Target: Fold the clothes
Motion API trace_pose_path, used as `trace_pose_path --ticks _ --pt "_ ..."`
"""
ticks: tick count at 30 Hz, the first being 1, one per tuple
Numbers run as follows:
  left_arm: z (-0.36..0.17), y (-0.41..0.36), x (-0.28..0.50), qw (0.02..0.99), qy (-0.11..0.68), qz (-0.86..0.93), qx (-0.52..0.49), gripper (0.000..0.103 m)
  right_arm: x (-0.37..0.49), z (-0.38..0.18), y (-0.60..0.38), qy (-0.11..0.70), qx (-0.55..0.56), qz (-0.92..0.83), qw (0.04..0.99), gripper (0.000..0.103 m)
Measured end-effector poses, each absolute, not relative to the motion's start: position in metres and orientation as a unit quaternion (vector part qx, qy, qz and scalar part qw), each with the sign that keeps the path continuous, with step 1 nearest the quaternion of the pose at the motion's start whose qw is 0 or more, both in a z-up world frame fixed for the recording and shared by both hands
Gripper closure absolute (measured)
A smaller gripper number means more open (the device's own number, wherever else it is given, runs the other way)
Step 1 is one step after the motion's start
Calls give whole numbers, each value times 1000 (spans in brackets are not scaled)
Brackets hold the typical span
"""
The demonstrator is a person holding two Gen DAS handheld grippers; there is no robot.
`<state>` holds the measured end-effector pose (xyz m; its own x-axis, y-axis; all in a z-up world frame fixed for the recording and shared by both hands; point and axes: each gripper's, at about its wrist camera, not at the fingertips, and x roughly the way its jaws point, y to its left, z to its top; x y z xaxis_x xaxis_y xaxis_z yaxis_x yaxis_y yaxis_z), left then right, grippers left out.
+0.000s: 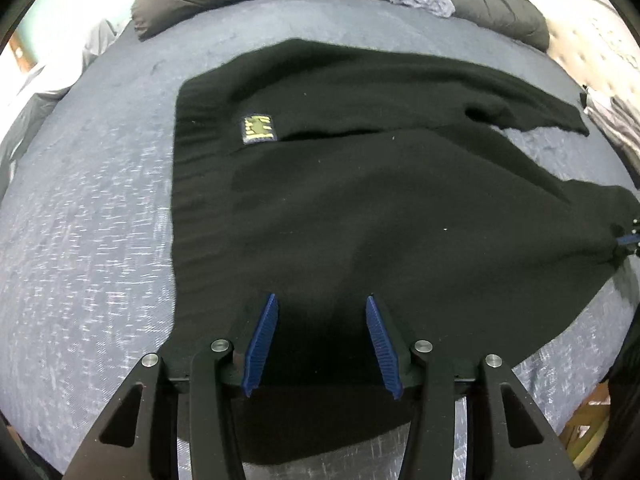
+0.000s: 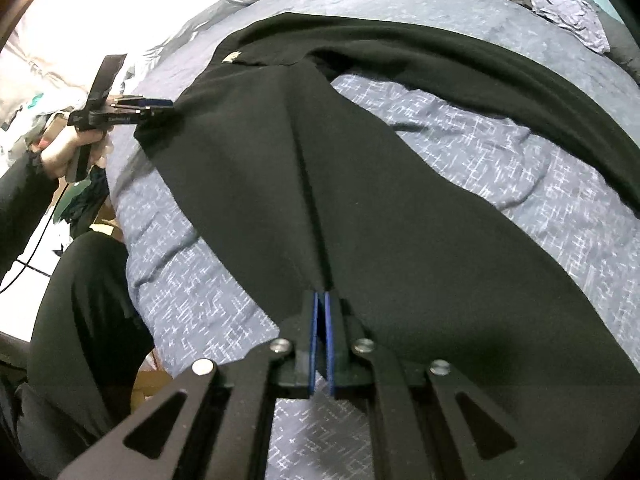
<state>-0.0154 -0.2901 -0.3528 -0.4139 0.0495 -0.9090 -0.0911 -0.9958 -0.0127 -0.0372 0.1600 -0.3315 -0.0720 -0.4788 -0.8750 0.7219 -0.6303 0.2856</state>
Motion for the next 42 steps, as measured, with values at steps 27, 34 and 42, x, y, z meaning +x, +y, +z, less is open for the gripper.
trace_pose_path --ticks 27,34,42 --pt "-332 -319 39 95 -18 833 -544 100 -27 -333 172 126 551 -703 431 100" --pt "-342 -313 30 87 -20 827 -555 96 -33 -335 181 107 548 -712 425 100" --pt "-309 -345 45 51 -68 850 -521 80 -50 -311 230 52 531 -750 390 72"
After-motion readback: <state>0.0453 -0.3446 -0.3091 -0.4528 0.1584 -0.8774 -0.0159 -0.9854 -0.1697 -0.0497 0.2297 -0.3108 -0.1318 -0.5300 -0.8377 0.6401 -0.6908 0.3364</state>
